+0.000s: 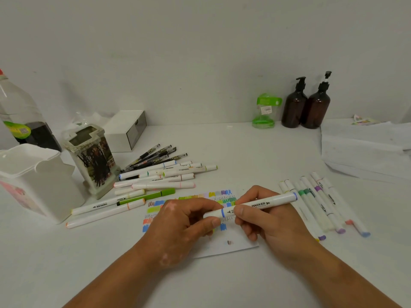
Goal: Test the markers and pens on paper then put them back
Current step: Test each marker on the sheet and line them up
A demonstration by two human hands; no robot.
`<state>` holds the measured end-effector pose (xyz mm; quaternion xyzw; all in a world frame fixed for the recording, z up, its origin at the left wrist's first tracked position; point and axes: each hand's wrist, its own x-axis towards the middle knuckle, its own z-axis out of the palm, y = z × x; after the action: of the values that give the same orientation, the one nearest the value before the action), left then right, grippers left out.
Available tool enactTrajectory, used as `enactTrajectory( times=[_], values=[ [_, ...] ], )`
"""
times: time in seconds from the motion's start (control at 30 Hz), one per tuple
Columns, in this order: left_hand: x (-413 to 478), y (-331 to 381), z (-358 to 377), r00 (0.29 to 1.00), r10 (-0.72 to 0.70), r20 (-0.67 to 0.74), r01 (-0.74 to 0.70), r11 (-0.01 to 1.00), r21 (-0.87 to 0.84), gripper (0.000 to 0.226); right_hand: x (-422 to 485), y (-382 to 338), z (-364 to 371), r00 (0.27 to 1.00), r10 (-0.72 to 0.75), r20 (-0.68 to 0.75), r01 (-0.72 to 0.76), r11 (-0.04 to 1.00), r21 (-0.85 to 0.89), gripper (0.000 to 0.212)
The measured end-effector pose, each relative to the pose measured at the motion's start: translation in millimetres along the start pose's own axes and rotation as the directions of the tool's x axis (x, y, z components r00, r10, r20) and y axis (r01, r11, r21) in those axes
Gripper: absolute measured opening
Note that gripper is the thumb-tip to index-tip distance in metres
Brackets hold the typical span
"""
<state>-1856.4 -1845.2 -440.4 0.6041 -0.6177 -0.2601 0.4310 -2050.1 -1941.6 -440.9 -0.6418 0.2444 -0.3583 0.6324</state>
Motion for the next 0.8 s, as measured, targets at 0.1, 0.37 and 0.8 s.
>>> enactTrajectory(
  times=[0.1,0.37,0.8],
  values=[
    [-0.7,2.5,0.9,1.000,0.011,-0.004,-0.011,1.000,-0.012,0.029,-0.4,-0.8,0.3,1.000,0.008,-0.003,-0.008,1.000,-0.014,0.019],
    [0.2,0.7,-4.4,0.999,0.040,-0.029,-0.040,0.999,-0.001,0.023,-1.1,-3.9,1.0,0.999,0.004,0.053,-0.005,1.000,0.016,0.022],
    [3.9,-8.8,-3.5,0.986,0.154,-0.059,-0.137,0.964,0.228,0.035,-4.1,-12.5,-7.8,0.962,0.217,0.166,-0.160,0.940,-0.301,0.018]
  ],
)
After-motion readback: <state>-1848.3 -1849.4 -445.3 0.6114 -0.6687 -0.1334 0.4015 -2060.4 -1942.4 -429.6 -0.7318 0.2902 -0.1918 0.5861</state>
